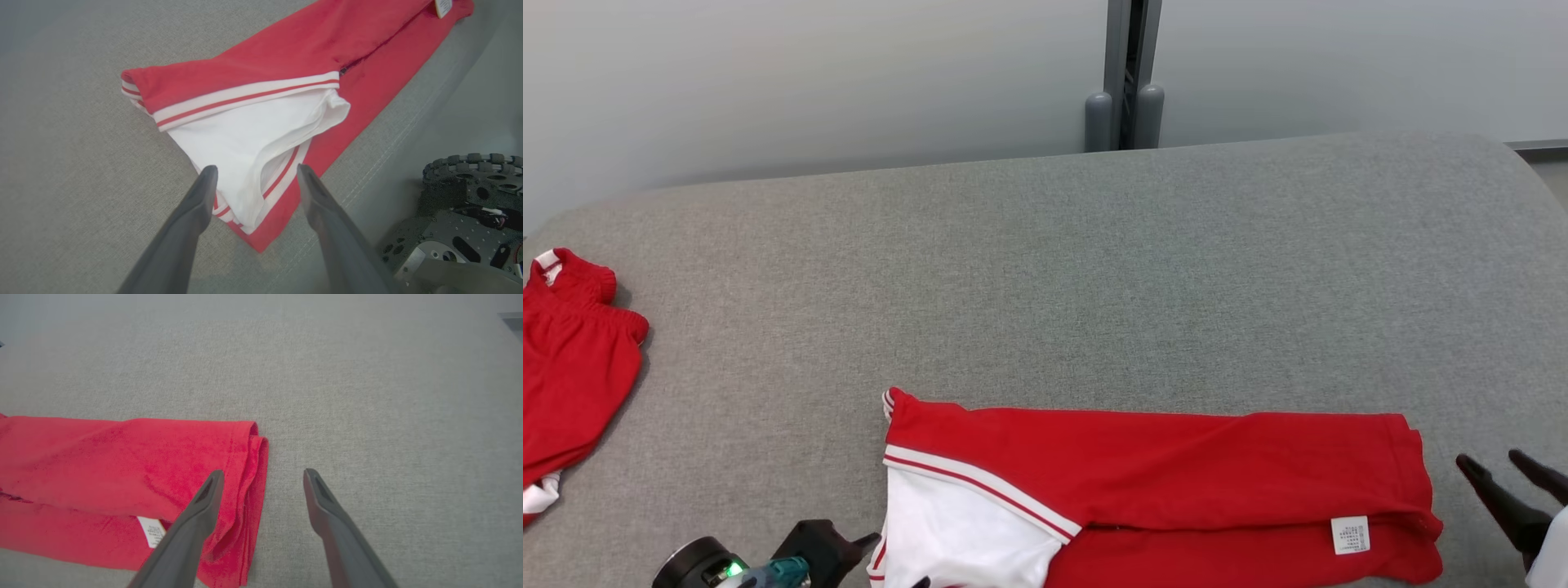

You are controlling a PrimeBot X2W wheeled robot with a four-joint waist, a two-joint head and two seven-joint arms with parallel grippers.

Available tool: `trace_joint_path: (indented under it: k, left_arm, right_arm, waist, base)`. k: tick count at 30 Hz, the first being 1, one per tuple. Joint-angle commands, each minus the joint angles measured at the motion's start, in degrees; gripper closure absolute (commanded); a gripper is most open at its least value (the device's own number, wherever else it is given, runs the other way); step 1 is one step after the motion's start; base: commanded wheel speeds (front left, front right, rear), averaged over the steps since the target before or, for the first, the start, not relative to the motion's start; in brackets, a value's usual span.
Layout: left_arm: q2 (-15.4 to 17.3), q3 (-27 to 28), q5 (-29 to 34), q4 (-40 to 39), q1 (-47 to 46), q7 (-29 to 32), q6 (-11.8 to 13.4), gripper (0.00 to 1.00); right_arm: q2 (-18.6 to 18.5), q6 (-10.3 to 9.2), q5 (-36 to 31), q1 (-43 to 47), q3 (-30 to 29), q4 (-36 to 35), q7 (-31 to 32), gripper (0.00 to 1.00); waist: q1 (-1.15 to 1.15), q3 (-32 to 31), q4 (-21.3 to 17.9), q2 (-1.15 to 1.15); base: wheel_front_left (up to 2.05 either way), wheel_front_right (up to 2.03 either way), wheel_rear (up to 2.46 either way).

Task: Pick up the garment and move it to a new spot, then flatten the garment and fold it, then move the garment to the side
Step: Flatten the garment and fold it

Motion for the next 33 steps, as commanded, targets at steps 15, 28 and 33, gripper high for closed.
trace_joint_path:
  k: [15, 28, 33]
  left_arm:
    - [-11.9, 8.3, 1.9, 6.6, -3.4, -19.1, 9.1, 0.0]
    - [-25.6, 17.2, 5.9, 14.6, -1.2, -32.9, 12.7, 0.0]
    - [-30.1, 19.9, 9.7, 18.3, 1.2, -32.9, 8.8, 0.0]
  right_arm:
    - [12.6, -0.03, -14.7, 0.8, -11.4, -1.2, -14.7, 0.0]
    - [25.9, -0.03, -30.1, 5.7, -24.6, -7.9, -18.9, 0.0]
    - [31.7, -0.03, -33.7, 7.4, -27.6, -7.1, -18.9, 0.0]
  waist:
    - [0.0, -3.1, -0.9, 0.0]
    - [0.0, -2.5, -0.7, 0.0]
    - [0.0, -1.7, -0.3, 0.0]
  base:
    - [0.0, 0.0, 0.0]
    - [0.0, 0.0, 0.0]
    - [0.0, 0.0, 0.0]
